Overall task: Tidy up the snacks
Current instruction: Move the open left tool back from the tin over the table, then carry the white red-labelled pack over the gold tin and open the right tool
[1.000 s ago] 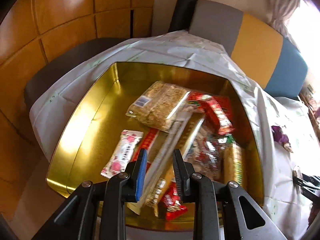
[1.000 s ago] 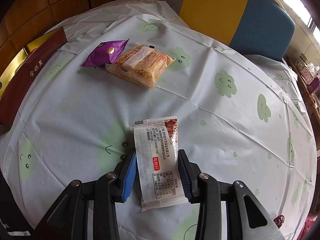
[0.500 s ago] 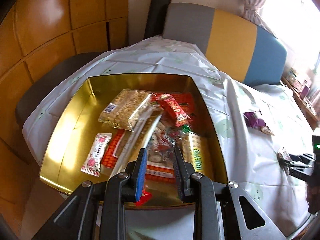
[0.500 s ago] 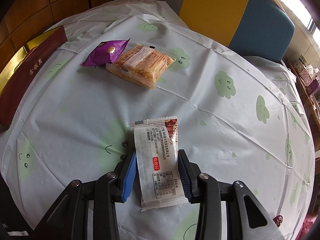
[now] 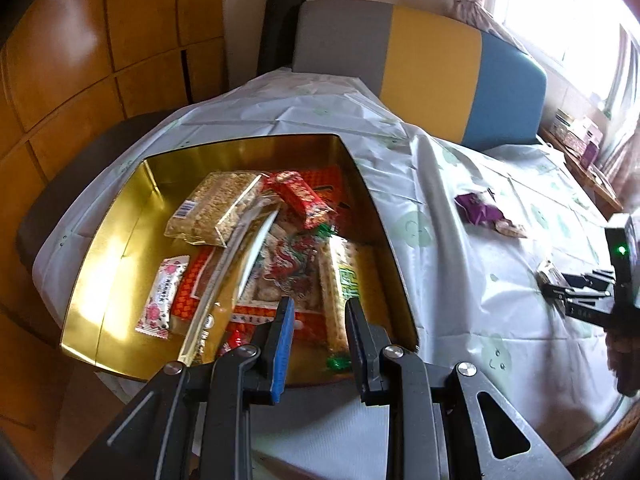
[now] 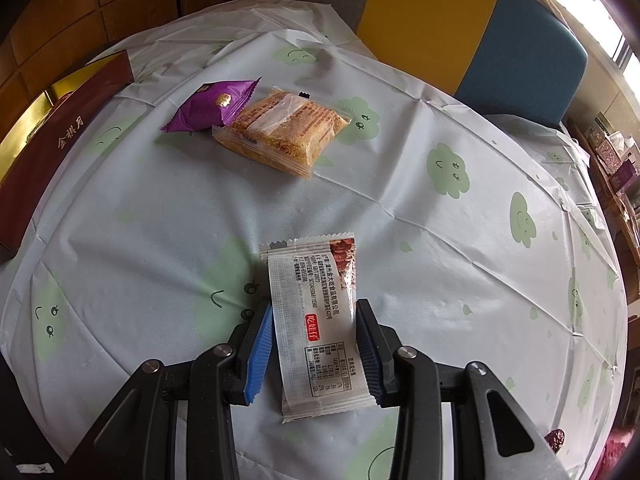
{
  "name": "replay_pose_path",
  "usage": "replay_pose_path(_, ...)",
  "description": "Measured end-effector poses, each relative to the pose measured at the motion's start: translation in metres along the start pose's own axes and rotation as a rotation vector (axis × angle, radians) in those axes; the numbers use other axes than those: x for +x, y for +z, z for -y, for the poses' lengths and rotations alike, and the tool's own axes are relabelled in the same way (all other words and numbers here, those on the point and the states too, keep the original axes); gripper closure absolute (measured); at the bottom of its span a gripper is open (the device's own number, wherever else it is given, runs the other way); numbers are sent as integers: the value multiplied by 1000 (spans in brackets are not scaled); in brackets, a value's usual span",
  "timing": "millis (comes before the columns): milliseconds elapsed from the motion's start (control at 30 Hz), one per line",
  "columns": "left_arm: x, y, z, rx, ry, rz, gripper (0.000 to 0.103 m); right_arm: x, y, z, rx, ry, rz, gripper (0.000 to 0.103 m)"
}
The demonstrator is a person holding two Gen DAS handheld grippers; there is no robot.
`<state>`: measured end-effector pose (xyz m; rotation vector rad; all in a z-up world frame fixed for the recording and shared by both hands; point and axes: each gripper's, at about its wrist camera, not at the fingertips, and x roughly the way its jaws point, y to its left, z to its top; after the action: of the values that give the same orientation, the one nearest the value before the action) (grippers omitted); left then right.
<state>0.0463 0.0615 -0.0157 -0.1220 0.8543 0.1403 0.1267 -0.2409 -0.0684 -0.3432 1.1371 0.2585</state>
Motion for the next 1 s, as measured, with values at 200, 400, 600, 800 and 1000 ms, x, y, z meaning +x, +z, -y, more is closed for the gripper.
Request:
replay_pose_path(200, -8, -11, 35, 122, -103, 18, 77, 0, -1, 0, 6, -3, 2, 64)
replay_pose_path(400, -4, -34, 90, 314, -240, -16, 77, 0, 0, 1, 15, 2, 2, 64)
replay_pose_path(600, 22, -59, 123, 406, -299, -102, 77, 1, 0, 1, 15, 3, 1, 64)
replay_pose_path(800, 33, -65, 122, 358, -326, -103, 76, 1, 0, 1, 14, 2, 2, 64)
replay_pose_path(1000, 36, -66, 115, 313, -361, -99, 76, 1, -1, 0, 17, -1, 4, 64)
